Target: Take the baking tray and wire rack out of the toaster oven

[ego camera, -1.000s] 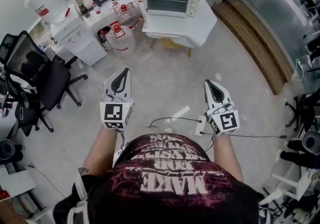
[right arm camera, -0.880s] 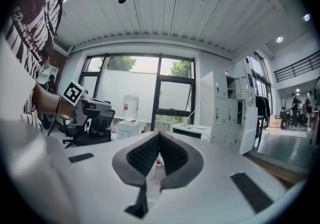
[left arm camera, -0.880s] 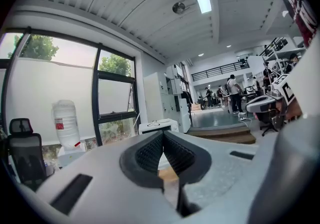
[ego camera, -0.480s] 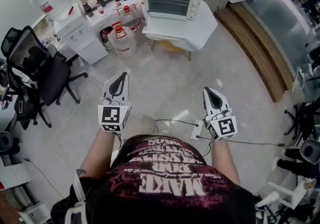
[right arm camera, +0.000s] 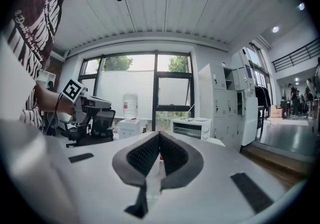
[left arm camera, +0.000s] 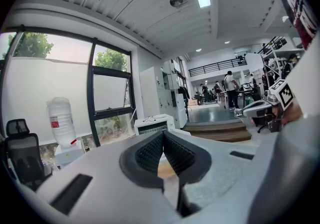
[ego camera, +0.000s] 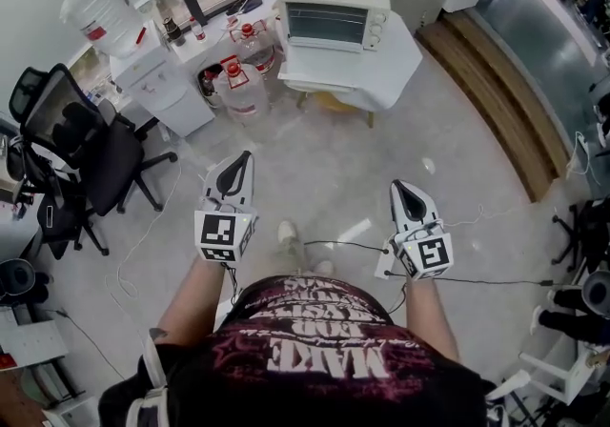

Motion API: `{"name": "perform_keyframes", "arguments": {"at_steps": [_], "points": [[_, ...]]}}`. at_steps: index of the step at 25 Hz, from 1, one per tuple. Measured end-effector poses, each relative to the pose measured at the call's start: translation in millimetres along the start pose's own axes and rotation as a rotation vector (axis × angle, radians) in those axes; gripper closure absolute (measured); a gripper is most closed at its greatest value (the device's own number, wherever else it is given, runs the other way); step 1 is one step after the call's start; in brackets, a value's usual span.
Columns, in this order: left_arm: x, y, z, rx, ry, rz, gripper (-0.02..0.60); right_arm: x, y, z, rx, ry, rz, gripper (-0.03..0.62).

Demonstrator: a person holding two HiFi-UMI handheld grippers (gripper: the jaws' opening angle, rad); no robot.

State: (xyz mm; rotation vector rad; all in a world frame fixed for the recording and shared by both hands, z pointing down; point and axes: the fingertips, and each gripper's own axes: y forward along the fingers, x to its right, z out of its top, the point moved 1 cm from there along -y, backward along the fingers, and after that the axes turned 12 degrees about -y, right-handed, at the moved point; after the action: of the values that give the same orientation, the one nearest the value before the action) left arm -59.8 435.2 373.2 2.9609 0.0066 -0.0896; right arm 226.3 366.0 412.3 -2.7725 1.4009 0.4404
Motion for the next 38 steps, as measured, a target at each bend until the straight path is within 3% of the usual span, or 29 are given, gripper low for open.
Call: {"name": "perform_keyframes", "arguments": {"at_steps": [24, 38], "points": [[-85, 90, 21, 0.049, -0.026, -0.052, 0.575, 1, 139, 36, -0.016, -0.069, 0.041, 0.592], [-128, 132, 25, 0.054, -0.033, -0.183, 0.575, -14, 193, 51, -0.052, -0.056, -0.037, 0.592]]}}
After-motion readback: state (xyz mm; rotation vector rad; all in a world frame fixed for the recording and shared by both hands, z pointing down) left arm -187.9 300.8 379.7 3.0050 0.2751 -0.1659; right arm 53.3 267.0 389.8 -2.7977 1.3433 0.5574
